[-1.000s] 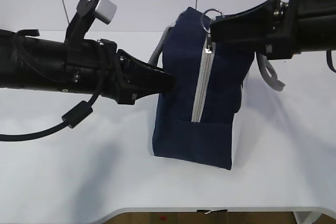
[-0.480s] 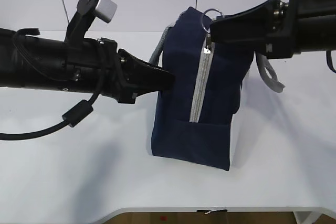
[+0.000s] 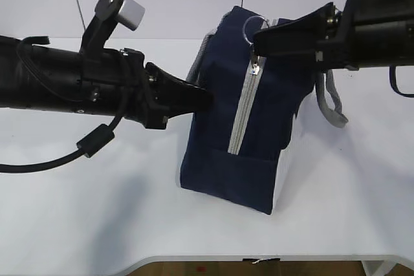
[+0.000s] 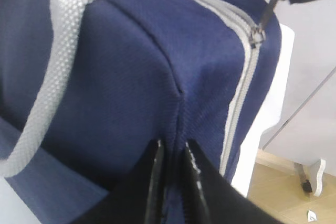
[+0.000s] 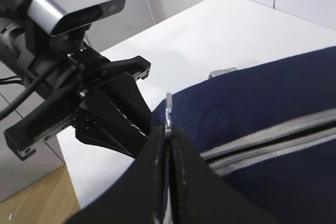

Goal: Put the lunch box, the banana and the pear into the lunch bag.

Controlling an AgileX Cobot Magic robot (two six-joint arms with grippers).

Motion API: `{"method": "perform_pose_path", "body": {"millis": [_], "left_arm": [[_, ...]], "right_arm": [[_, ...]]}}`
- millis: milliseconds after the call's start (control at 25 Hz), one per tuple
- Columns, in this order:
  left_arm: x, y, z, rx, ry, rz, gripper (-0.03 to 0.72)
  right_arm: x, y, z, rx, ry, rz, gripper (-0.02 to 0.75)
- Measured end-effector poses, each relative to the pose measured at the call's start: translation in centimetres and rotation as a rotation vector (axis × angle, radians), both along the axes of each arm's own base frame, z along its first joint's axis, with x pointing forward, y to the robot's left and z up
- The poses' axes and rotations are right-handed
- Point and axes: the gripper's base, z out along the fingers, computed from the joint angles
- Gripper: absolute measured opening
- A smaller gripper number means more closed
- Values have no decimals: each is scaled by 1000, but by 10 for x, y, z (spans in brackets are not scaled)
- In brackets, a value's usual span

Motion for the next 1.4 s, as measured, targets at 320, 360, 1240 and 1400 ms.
{"method": "perform_pose_path", "body": {"millis": [320, 360, 1240, 1400], "left_arm": [[1, 1, 0, 2, 0, 5, 55], [1, 1, 0, 2, 0, 5, 55], [-1, 0, 1, -9, 1, -10, 50], [-1, 0, 1, -11, 2, -12, 50]], "right_arm": [[8, 1, -3, 62, 37, -32, 6], [9, 1, -2, 64, 36, -32, 6], [28, -2, -5, 90, 66, -154, 6], [33, -2, -4, 116, 75, -168, 6]]}}
